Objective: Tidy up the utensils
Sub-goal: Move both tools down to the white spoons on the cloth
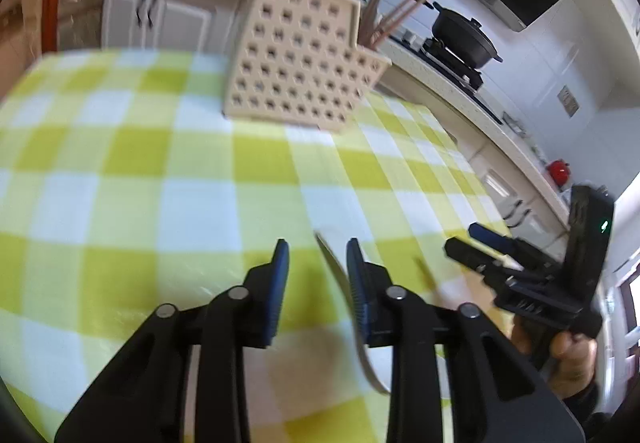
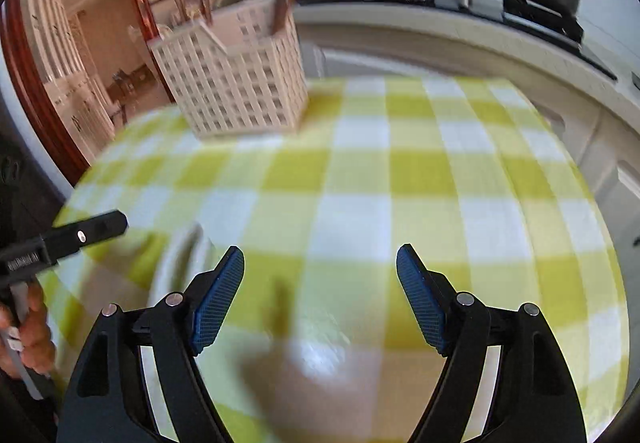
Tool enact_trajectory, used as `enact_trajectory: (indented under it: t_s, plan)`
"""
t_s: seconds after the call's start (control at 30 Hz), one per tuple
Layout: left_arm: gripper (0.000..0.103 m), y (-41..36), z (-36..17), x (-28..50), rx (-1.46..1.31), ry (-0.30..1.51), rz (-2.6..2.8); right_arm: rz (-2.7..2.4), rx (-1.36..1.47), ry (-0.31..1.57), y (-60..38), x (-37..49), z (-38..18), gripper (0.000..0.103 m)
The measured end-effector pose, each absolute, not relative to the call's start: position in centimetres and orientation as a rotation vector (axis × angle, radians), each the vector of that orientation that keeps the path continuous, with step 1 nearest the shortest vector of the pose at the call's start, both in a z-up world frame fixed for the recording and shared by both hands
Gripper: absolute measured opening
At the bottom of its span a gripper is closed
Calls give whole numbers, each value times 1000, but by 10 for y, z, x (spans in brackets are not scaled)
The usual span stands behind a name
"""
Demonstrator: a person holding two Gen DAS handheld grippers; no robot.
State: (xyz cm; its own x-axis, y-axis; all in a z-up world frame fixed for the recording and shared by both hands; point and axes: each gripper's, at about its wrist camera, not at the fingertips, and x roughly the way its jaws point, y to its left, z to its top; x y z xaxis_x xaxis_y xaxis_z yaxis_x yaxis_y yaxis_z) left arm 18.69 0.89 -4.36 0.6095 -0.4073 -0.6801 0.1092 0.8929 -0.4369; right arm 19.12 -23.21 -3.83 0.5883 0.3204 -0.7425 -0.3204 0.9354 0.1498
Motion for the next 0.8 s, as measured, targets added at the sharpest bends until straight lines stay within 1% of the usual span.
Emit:
enact_trajectory:
  t_s: [0.1,0.57,0.67,0.7,0.8]
  plan:
    - [23,3,-53,189,-385,891,-323,387,12,875,-239,186,-42,74]
    - [22,-22,-72,206,-401,949,-391,403,-10,872,-237,184,-41,75]
    - [19,-27,-72,209,-391,947,-395,407,-13,875,-235,184,-42,75]
    - [12,-29,-72,210,-386,942,-400,409,-16,875,-234,183,-42,75]
    - [11,-32,-69,209,-351,940,-390,416,-24,882,-230,182,-42,75]
